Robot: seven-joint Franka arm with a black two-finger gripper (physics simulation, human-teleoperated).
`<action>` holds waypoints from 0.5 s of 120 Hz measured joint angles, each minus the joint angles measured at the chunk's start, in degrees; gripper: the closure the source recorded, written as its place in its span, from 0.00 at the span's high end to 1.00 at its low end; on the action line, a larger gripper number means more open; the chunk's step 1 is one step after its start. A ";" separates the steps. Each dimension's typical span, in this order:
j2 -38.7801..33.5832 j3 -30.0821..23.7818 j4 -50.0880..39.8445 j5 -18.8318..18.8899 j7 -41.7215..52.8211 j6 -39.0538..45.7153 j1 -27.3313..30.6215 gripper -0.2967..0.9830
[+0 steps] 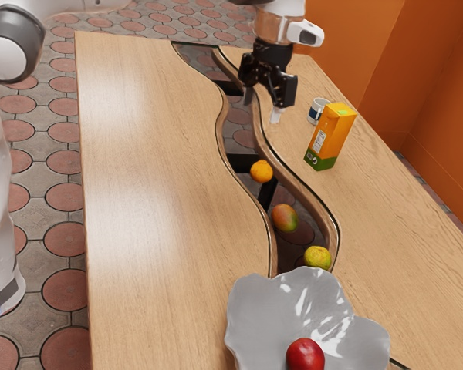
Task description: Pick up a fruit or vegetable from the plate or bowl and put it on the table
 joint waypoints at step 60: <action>5.85 -15.74 -3.21 2.48 -29.45 8.14 -6.15 0.77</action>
